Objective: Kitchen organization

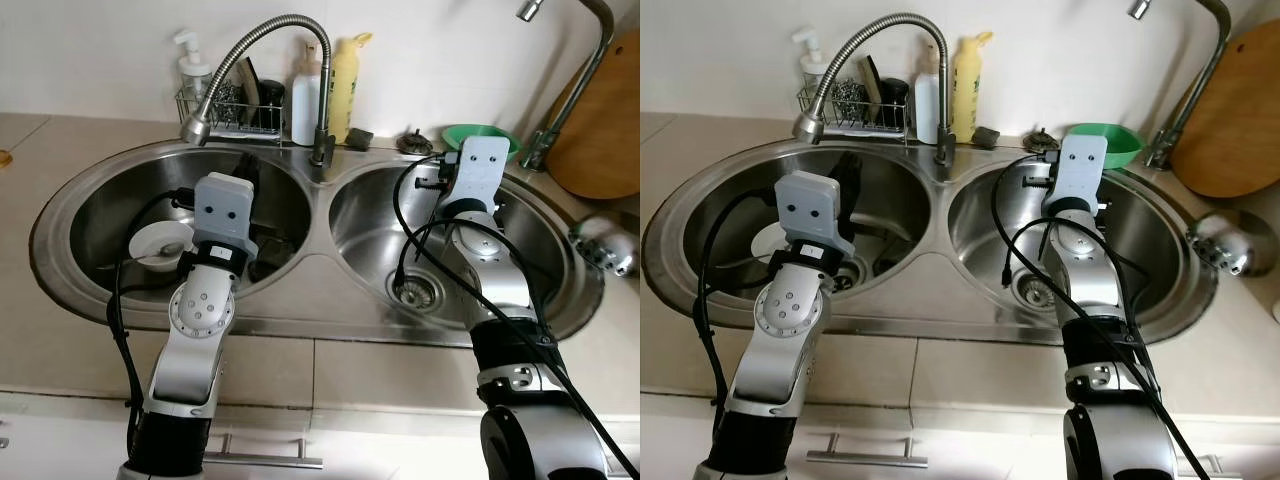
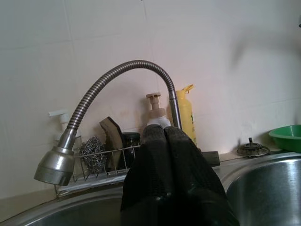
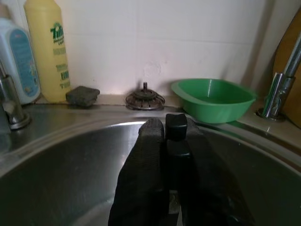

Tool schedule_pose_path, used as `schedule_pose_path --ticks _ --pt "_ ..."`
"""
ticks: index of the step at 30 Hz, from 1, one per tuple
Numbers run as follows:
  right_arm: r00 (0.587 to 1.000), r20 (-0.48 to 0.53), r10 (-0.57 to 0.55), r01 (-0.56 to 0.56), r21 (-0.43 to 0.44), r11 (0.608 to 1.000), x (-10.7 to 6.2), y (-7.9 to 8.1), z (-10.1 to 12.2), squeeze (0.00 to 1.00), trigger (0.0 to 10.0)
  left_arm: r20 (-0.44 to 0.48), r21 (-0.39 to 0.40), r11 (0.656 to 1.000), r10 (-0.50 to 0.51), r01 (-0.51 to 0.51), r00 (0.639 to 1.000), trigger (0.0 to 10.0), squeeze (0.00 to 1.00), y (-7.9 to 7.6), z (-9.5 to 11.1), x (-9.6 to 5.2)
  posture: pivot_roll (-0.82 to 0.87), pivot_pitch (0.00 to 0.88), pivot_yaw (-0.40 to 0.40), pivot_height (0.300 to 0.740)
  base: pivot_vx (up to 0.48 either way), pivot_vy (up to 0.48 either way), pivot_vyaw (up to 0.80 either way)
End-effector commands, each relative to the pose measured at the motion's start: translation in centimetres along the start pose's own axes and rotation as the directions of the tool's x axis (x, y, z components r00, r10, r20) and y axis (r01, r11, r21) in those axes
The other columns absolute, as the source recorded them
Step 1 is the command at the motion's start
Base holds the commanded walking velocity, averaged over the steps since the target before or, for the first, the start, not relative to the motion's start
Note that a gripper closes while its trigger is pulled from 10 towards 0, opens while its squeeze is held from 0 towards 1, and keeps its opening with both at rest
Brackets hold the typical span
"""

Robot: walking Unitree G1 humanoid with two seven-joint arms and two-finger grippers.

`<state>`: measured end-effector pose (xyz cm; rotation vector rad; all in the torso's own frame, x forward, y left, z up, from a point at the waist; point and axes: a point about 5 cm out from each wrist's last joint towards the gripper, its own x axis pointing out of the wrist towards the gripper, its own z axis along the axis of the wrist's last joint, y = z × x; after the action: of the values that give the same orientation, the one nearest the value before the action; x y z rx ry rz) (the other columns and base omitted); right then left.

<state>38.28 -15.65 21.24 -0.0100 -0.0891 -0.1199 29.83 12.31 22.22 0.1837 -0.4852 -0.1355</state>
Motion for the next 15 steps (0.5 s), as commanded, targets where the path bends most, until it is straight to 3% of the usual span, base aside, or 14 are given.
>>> schedule_pose_path --ticks 1,2,11,15 --pt "0.996 -0.086 0.001 -0.003 -0.025 1.0 0.0 -0.3 -1.6 0.0 10.0 0.0 0.009 1.0 -0.004 0.004 1.0 10.0 0.0 -0.1 0.3 0.0 0.15 0.0 -0.048 0.74 0.0 0.0 0.0" --pt "0.994 -0.113 0.001 -0.004 -0.027 1.0 -0.1 -0.4 -2.1 0.99 10.0 -0.003 0.009 1.0 -0.004 0.004 1.0 10.0 0.0 -0.2 0.2 0.0 0.14 0.0 -0.047 0.74 0.0 0.0 0.0" --pt "0.994 -0.074 0.079 -0.072 0.091 0.993 -0.4 0.6 -1.4 1.0 10.0 -0.023 0.016 1.0 -0.005 0.005 1.0 10.0 0.0 -0.3 -0.1 0.0 0.14 0.0 -0.045 0.74 0.0 0.0 0.0" --pt "0.984 0.064 0.168 -0.177 0.181 0.967 -1.1 1.9 0.4 1.0 10.0 -0.026 0.014 1.0 -0.01 0.011 1.0 10.0 0.0 -0.4 -0.1 -0.1 0.14 0.0 -0.045 0.74 0.0 0.0 0.0"
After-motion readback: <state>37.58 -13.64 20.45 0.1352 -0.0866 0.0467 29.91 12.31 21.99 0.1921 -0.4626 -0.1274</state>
